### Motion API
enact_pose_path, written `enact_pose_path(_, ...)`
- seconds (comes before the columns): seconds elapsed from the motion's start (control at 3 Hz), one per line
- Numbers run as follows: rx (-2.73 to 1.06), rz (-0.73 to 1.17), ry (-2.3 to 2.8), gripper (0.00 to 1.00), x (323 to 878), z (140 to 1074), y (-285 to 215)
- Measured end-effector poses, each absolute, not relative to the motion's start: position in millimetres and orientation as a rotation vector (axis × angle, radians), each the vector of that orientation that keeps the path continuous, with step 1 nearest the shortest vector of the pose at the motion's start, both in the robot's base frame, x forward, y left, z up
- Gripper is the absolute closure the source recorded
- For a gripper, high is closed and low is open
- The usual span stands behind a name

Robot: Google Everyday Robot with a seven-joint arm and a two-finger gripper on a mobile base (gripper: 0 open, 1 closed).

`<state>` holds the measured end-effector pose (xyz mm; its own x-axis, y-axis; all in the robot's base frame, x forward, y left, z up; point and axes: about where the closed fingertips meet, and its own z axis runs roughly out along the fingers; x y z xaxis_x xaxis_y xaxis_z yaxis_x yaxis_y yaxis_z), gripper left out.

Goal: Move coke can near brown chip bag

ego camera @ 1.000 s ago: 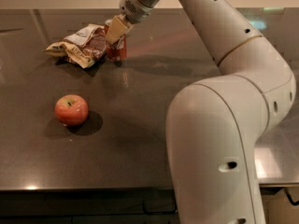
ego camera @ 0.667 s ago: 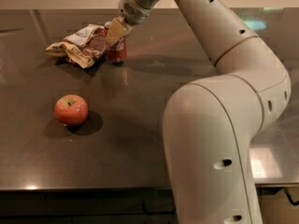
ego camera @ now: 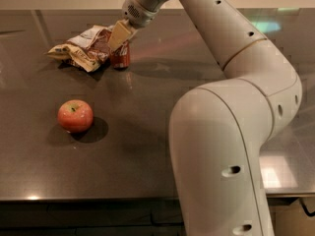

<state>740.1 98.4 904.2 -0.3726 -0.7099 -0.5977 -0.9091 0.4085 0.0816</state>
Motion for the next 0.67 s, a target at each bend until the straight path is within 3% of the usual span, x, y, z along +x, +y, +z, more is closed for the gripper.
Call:
enact_pose_path(0.33,-1.382,0.562,2.195,0.0,740.6,899.9,102.0)
enact_pose_path(0.67,-1.382,0.562,2.195,0.0,740.6,899.8,102.1)
